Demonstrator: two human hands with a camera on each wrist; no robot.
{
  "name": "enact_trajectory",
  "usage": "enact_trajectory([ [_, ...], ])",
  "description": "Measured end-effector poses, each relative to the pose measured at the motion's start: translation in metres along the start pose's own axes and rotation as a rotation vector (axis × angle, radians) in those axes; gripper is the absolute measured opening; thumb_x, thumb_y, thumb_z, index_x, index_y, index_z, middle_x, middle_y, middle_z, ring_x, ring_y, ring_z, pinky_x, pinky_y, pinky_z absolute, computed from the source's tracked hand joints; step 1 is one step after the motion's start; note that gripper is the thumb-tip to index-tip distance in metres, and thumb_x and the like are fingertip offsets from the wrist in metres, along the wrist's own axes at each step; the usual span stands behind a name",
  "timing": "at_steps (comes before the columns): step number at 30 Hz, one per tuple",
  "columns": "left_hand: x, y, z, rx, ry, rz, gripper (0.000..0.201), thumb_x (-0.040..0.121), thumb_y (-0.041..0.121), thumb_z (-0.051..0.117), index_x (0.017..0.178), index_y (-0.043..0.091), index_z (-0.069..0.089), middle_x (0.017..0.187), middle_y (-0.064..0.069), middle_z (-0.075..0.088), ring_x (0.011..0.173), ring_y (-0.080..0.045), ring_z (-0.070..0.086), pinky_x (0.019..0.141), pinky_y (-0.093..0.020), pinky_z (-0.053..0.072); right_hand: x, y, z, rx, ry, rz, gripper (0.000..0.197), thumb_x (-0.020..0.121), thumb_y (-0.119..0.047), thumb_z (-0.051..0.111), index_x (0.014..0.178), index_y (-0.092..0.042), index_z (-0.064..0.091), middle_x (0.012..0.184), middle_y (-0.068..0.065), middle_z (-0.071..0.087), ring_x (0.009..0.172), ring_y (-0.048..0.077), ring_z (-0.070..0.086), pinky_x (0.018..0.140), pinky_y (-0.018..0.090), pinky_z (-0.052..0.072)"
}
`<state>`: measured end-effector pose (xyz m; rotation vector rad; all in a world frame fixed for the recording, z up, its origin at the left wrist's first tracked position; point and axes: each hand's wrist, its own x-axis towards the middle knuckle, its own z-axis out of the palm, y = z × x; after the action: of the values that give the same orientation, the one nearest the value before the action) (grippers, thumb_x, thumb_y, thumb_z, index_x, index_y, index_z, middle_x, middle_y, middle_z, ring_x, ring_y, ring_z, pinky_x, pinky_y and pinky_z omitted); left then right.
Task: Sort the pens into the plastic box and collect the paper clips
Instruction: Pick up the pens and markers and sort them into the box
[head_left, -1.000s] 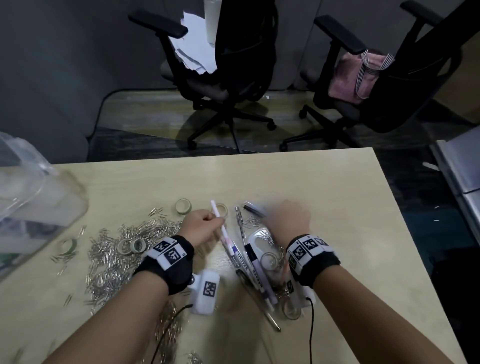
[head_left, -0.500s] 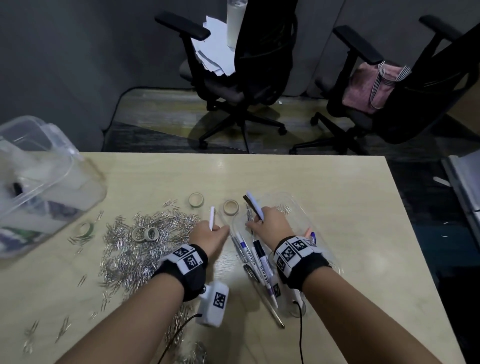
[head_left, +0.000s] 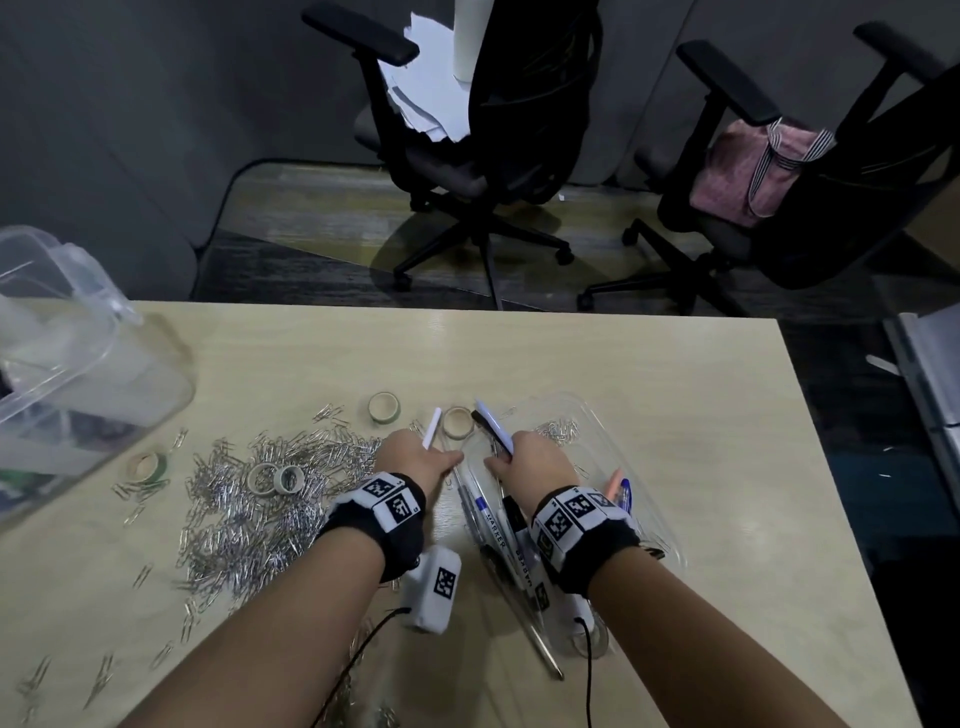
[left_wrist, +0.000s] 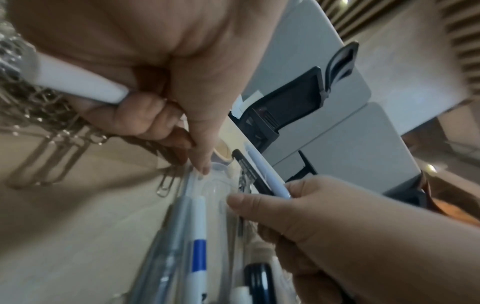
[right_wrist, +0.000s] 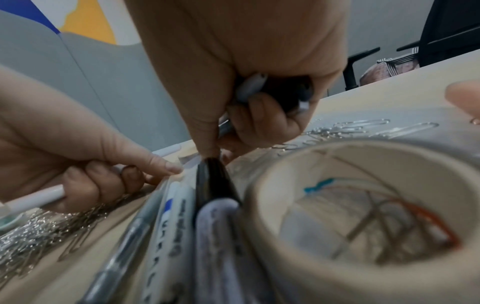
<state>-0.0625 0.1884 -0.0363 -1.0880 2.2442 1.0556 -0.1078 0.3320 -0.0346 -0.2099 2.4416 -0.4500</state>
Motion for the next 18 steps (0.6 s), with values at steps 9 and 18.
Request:
enact_trajectory([
  [9,-0.007,-0.006,-0.014,-0.185,-0.158,0.015,0.021,0.083,0.017,0.067,0.072,-0.001,0.063,0.061,-0.009,0.062,0.045,-0.02,0.055,0.042,-0.02,0.042,-0.016,-0.006,-0.005,0.22,0.063,0.001,0.028,0.098,-0.033,0.047,0.099,-0.006,0.052,0.083,0.006,0.053,0.075,0.025,0.05,0.065,0.03,0.036],
  [18,-0.037,-0.018,-0.065,-0.294,-0.255,0.187,0.021,0.097,0.025,0.047,0.089,0.008,0.056,0.087,-0.014,0.068,0.076,-0.031,0.066,0.073,-0.039,0.052,-0.056,-0.038,-0.016,0.593,0.104,-0.176,0.018,0.1,-0.031,0.044,0.102,-0.014,0.043,0.062,0.002,0.059,0.055,0.016,0.063,0.051,0.029,0.047],
])
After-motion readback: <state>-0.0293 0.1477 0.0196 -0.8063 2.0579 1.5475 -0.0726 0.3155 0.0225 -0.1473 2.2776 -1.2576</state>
